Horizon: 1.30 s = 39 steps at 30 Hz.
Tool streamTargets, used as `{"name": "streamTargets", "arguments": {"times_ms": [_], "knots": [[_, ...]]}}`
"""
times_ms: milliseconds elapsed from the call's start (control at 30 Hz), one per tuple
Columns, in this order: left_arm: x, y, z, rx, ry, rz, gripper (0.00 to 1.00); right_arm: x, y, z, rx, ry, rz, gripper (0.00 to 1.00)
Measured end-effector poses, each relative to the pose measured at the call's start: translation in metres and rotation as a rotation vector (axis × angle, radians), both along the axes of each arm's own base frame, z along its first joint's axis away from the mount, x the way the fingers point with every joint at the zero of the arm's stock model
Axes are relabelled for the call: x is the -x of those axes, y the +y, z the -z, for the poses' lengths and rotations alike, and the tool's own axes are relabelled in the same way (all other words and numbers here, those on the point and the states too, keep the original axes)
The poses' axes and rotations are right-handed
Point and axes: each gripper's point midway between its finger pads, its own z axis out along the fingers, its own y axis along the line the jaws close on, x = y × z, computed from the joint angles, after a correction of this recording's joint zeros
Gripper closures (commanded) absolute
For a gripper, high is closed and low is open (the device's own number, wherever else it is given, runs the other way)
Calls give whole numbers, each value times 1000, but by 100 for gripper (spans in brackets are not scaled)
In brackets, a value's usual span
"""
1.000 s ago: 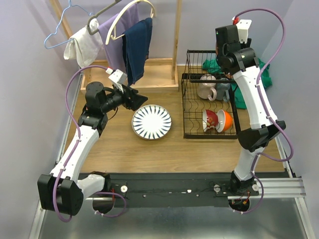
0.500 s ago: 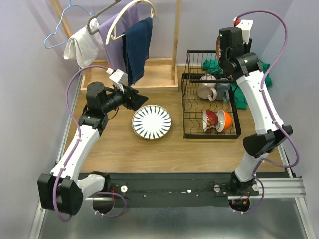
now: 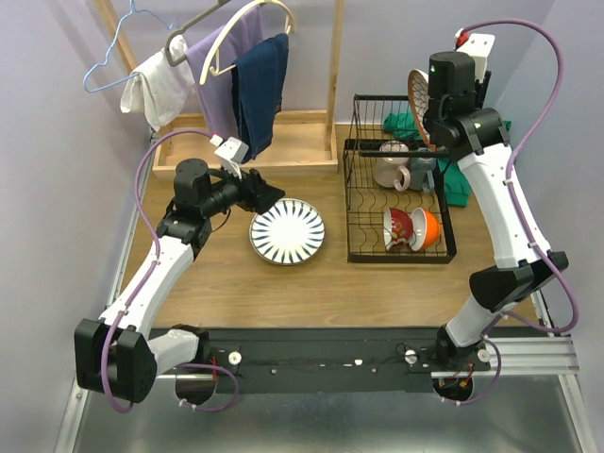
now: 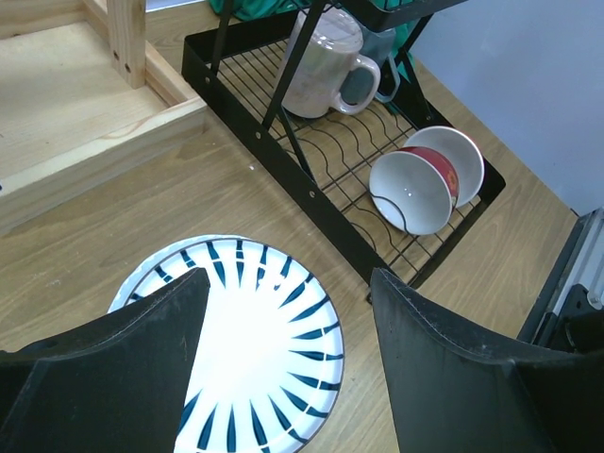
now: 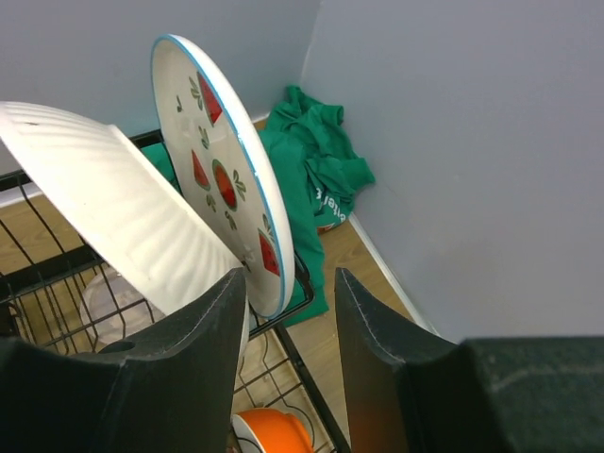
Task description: Load the mixed dishes into the dish rack
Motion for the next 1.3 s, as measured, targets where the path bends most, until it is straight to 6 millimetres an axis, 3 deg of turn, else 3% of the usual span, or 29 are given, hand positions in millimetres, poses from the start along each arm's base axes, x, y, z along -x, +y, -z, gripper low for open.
{"name": "streamTargets", "arguments": {"times_ms": [200,267,333,400,533,667,733,767,833,900,1000,1167,1300], "knots": [[0,1,3,-4,4,-6,20,-1,2,1,-12,-4,-5,50],[-2,1,7,-11,12,-12,20,-1,2,0,-14,-5,-9,45],[-4,2,14,-24,26,-21,20,-1,2,-2,-15,-10,-12,31],[-6,1,22,-38,47,-23,20,3,1,-7,-17,-22,-17,10],[-3,-5,33,-68,69,-6,20,27,-9,-8,11,-32,-33,0],[3,-8,44,-114,81,18,16,67,-15,18,24,11,-111,0],[5,-5,52,-153,88,15,12,88,-16,47,26,56,-174,0],[6,-3,55,-170,90,11,1,97,-15,63,28,80,-207,0],[6,4,61,-214,88,-13,1,117,-18,99,43,127,-248,0],[2,16,65,-262,73,-68,1,137,-25,128,45,150,-251,0],[-6,44,75,-325,66,-211,1,147,-31,148,20,159,-230,0],[-26,124,111,-436,73,-569,1,147,-41,147,-41,108,-169,0],[-31,174,138,-501,68,-765,1,144,-40,141,-56,72,-167,0]]}}
